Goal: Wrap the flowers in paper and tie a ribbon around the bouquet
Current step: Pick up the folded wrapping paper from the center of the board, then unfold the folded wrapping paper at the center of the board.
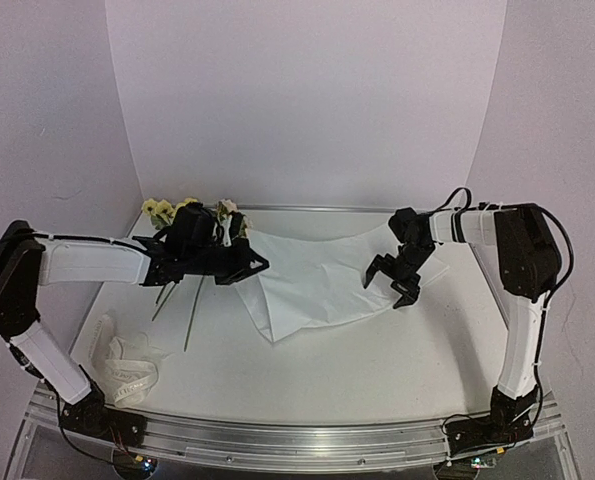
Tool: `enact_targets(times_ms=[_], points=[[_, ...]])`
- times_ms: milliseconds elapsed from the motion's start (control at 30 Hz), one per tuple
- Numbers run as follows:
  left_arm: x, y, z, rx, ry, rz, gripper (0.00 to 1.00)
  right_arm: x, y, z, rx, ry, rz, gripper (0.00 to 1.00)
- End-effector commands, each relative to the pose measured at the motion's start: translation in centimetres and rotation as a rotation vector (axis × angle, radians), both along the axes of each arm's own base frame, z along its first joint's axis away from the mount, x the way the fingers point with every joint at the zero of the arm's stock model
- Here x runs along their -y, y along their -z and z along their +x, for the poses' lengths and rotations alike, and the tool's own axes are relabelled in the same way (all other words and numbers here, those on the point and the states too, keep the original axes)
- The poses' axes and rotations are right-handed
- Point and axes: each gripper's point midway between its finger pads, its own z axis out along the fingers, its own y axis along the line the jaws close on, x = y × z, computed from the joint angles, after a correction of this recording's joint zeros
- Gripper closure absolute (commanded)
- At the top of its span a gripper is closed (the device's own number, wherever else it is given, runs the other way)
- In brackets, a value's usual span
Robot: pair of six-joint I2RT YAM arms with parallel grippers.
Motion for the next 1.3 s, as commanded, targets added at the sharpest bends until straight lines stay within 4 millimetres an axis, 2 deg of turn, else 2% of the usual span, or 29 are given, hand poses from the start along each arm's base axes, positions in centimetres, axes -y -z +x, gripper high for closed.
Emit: enact_targets(times_ms=[0,133,200,300,467,600,667,800,933,1100,1267], points=[[1.3,-6.1,-2.0,0.32,0.129,0.096,1.0,-2.8,-1.6,2.9,0.046,0.009,0.053,0.03],[3.5,-8.1,-5.5,0.469,0.282,0.137,1.0,-3.7,-2.2,5.0,0.066,0.064,0.074,0.02],[4.9,-8.3,-7.5,0.529,0.387,0.166,1.0,-3.6,-2.6,5.5,0.076,0.092,0.071,0.02],[7.4,-7.1,-10.3,0.553,0.563,0.219,1.0,-3.0,-3.4,5.8,0.098,0.132,0.059,0.02],[10.7,-2.5,-13.8,0.503,0.778,0.323,1.0,-1.1,-5.4,5.4,0.15,0.189,0.075,0.02],[12.2,-0.1,-15.8,0.481,0.866,0.35,1.0,1.6,-8.1,3.6,0.193,0.208,0.074,0.02],[12.8,0.8,-16.7,0.48,0.904,0.366,1.0,3.0,-8.7,2.3,0.2,0.213,0.072,0.02],[13.8,2.1,-17.8,0.486,0.961,0.387,1.0,3.8,-12.1,-0.3,0.274,0.142,0.082,0.02],[14.7,2.8,-18.8,0.488,1.005,0.383,1.0,3.0,-15.1,-2.7,0.336,0.02,0.108,0.02],[15.4,3.6,-19.5,0.482,1.044,0.399,1.0,-0.2,-19.1,-4.9,0.442,-0.236,0.123,0.02],[15.7,3.8,-19.5,0.48,1.05,0.4,1.0,-1.1,-20.7,-6.1,0.47,-0.346,0.078,0.02]])
